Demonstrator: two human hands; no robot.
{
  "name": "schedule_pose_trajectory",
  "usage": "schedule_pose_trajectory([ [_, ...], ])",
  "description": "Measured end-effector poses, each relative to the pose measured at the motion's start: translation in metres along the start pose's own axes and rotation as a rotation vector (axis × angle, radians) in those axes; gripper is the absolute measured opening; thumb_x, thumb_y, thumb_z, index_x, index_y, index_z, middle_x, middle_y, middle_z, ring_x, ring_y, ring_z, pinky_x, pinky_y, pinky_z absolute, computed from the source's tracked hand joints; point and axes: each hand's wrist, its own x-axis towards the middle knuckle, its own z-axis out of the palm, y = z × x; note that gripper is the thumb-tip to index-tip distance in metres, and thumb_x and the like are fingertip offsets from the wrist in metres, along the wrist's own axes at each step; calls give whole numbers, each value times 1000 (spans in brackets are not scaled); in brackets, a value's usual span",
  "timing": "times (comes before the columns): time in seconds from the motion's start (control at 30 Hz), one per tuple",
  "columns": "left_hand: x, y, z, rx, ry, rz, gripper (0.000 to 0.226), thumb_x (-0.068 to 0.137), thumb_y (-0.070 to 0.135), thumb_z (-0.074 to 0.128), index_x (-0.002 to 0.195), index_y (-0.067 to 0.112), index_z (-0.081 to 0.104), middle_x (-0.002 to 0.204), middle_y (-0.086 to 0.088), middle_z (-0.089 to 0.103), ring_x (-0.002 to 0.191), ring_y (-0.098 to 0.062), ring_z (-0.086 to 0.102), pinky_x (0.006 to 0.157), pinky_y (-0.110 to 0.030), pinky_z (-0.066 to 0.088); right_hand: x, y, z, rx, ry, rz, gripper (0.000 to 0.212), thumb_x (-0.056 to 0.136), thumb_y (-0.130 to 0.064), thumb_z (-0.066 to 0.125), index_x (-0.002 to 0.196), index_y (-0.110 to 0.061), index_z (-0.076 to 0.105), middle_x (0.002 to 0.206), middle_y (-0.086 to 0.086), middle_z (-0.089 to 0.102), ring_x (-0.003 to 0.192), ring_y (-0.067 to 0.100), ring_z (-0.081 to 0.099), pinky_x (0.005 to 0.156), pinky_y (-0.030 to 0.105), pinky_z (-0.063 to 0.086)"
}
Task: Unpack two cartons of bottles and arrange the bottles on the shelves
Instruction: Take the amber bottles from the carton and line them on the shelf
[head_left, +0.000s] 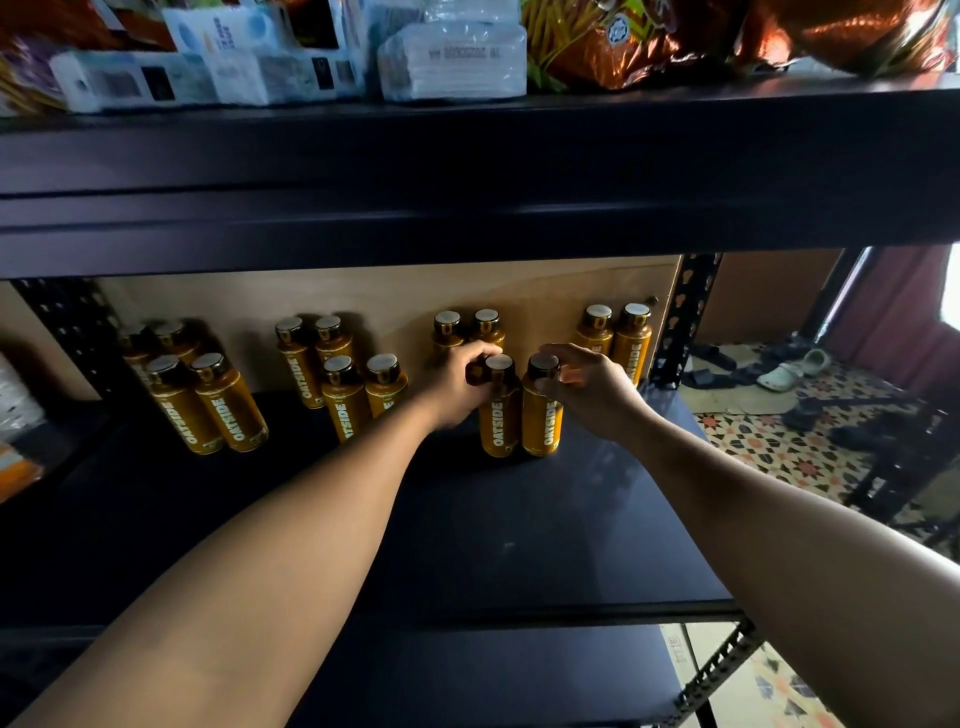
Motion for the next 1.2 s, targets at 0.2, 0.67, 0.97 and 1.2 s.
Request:
schedule_pose_trajectory([
  [0.2, 4, -8, 0, 30, -1, -5, 54, 96, 33, 66, 146, 31, 46, 156, -2, 41, 136, -25, 46, 90, -28, 38, 1, 1, 2, 14, 2, -19, 44, 95, -29, 73, 137, -27, 60, 131, -5, 65, 106, 12, 62, 70, 13, 46],
  [0.67, 12, -17, 4, -34, 5, -8, 58, 94, 38, 67, 148, 30, 45, 156, -2, 40, 137, -23, 44, 93, -28, 37, 8, 4, 4, 11, 12, -20, 51, 93, -33, 74, 141, -27, 58, 136, 1, 64, 111, 18, 64, 80, 26, 53],
  [0.97, 18, -22, 5, -22, 15, -26, 59, 93, 39, 68, 147, 33, 44, 158, 0, 38, 137, -23, 44, 92, -31, 38, 7, 1, 3, 14, 13, -33, 47, 93, -29, 74, 138, -26, 60, 134, -1, 65, 103, 11, 61, 76, 21, 51],
  [1.2, 13, -21, 6, -45, 39, 12, 62, 94, 32, 69, 150, 33, 43, 159, 1, 38, 141, -22, 40, 102, -30, 39, 5, 2, 4, 13, 26, -15, 56, 92, -33, 76, 143, -29, 56, 132, -1, 65, 102, 10, 62, 69, 13, 47],
])
